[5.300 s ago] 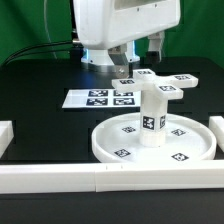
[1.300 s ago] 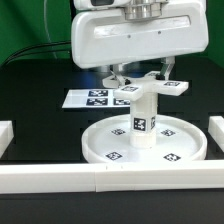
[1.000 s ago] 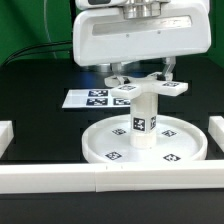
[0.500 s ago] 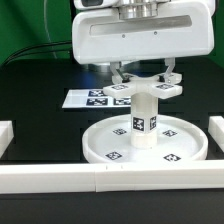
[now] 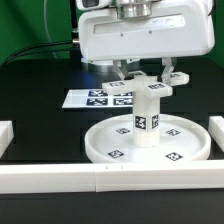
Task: Assemble round table
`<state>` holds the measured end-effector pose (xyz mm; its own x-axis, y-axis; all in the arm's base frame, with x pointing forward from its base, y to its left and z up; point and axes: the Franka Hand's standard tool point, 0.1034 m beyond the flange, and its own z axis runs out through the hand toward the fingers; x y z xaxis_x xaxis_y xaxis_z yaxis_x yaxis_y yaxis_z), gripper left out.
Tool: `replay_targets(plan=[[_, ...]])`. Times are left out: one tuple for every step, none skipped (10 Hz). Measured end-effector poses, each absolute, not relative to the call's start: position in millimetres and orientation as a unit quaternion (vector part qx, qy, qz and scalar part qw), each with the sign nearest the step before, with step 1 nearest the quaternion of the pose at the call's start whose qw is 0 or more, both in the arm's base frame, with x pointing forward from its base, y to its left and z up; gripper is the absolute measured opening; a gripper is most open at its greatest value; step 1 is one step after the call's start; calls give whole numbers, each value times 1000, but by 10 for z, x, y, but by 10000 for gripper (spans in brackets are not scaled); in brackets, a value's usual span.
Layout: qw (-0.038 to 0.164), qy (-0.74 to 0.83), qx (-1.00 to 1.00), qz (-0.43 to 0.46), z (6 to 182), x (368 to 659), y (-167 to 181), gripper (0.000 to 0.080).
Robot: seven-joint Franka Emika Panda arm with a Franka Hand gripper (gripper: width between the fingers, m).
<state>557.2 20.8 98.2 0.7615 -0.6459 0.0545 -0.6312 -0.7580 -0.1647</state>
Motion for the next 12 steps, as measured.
replay_targets(plan=[[76, 389, -917, -50, 981, 5570, 209, 452], [82, 424, -901, -47, 982, 5572, 204, 452], [84, 448, -889, -45, 982, 5572, 207, 452], [91, 492, -865, -39, 981, 5570, 209, 452], [94, 527, -844, -34, 978, 5565, 227, 452], [98, 580, -808, -26, 971, 5552, 274, 452], [99, 595, -797, -23, 970, 5548, 324, 452], [100, 618, -780, -17, 973, 5550, 370, 452], [103, 638, -763, -14, 973, 5550, 368, 452], [104, 652, -751, -12, 972, 5549, 372, 452], [107, 679, -726, -7, 971, 5548, 376, 452], [108, 699, -707, -4, 971, 5549, 376, 452]])
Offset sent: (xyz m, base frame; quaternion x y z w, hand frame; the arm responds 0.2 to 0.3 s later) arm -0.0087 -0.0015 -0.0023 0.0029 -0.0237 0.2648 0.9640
